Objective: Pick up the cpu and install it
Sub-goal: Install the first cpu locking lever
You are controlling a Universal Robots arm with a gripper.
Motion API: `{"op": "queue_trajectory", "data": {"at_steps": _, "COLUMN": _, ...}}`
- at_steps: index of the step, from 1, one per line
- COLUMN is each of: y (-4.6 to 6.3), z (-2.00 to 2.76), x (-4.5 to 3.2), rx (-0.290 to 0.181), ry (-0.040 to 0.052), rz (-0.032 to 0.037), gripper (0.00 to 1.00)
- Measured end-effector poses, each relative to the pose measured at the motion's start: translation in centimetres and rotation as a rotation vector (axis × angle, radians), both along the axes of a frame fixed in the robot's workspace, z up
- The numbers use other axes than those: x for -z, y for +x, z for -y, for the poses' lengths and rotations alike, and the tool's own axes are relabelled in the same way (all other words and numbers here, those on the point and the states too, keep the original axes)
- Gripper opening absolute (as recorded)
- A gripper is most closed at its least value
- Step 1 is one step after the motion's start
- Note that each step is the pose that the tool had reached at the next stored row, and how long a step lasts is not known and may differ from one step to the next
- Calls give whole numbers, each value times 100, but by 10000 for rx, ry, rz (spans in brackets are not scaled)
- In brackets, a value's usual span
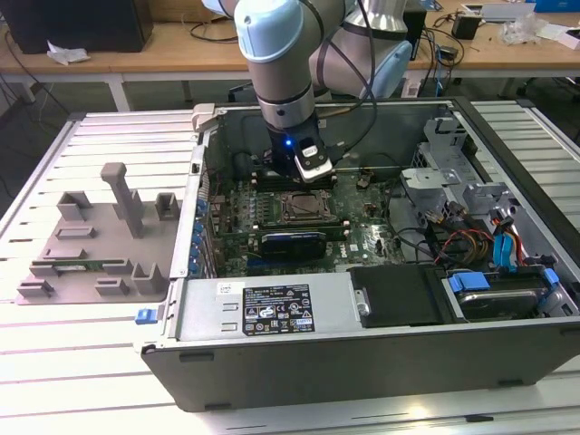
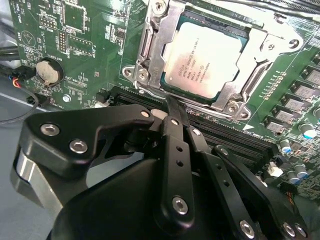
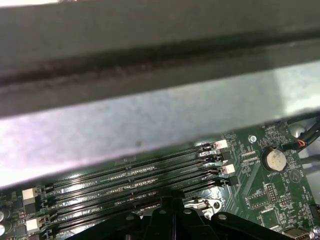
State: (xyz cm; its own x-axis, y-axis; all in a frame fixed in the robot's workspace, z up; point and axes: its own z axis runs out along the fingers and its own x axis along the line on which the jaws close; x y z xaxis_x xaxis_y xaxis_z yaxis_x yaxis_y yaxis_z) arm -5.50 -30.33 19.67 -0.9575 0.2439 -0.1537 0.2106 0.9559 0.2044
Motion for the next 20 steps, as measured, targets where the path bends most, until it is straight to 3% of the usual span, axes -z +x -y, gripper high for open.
{"op": "queue_trajectory", "data": {"at_steps": 11, "y": 28, "z": 0, "x": 10, "rx": -6, "ry": 19, "rz": 0, "gripper": 11}}
{"op": "queue_trajectory", "data": {"at_steps": 15, "y": 28, "z": 0, "x": 10, "rx": -20, "ry": 109, "rz": -1, "gripper": 11}}
{"op": "queue_trajectory", "data": {"at_steps": 20, "y": 29, "z": 0, "x": -3, "rx": -22, "ry": 116, "rz": 0, "gripper": 11}}
